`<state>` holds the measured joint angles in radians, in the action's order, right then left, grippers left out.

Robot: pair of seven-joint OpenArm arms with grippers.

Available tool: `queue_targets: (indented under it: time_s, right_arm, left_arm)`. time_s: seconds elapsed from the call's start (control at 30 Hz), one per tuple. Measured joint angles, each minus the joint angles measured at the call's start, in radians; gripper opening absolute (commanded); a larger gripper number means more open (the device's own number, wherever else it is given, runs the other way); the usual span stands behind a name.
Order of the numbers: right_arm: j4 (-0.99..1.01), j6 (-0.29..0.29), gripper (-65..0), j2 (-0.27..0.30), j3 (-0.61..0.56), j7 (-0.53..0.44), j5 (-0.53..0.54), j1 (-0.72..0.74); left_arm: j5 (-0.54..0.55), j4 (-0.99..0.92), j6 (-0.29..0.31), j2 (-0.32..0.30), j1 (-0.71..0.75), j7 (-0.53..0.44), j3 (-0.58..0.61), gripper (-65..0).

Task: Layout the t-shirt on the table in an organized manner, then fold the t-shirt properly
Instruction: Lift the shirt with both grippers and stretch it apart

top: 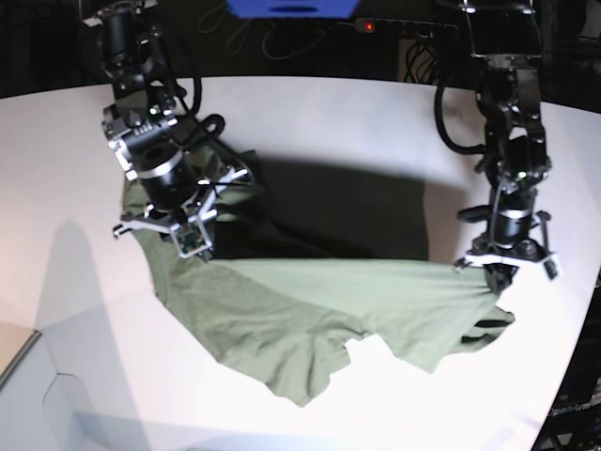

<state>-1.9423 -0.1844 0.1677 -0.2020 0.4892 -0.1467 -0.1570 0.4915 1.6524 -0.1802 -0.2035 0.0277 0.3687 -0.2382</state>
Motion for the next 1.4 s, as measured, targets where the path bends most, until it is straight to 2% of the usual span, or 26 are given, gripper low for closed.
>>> queue_targets:
  time_s: [0.13,0.27,0.4,0.6,1.0,1.23,1.4]
  right_arm:
    - [-0.005,-0.002,-65.0,-0.023,-0.002,-0.004,0.005,-0.026]
    - [-0.005,-0.003,-65.0,-0.022,-0.002,-0.003,0.012,-0.038]
    - [-0.005,-0.006,-65.0,-0.022,-0.003,-0.013,0.013,-0.061]
    - [-0.003,-0.018,-65.0,-0.048,-0.013,-0.004,0.021,-0.139]
    - [-0.003,-0.021,-65.0,-0.047,-0.036,-0.008,0.023,-0.269]
    - [-0.003,-0.029,-65.0,-0.047,-0.048,-0.020,0.029,-0.309]
    - [0.004,-0.029,-65.0,-0.047,-0.109,-0.019,0.027,-0.309]
  left_arm:
    - [0.007,0.077,0.003,0.001,0.045,0.005,-0.071,-64.9]
    - [0.145,0.103,0.013,0.002,0.144,0.024,-0.169,-64.9]
    - [0.213,0.105,0.021,0.001,0.211,0.040,-0.236,-64.9]
    - [0.213,0.104,0.023,0.004,0.297,0.122,-0.302,-64.9]
    - [0.214,0.100,0.027,-0.010,0.432,0.124,-0.344,-64.9]
    - [0.228,0.105,0.033,0.003,0.465,0.139,-0.442,-64.9]
    - [0.227,0.105,0.037,-0.002,0.459,0.144,-0.516,-64.9]
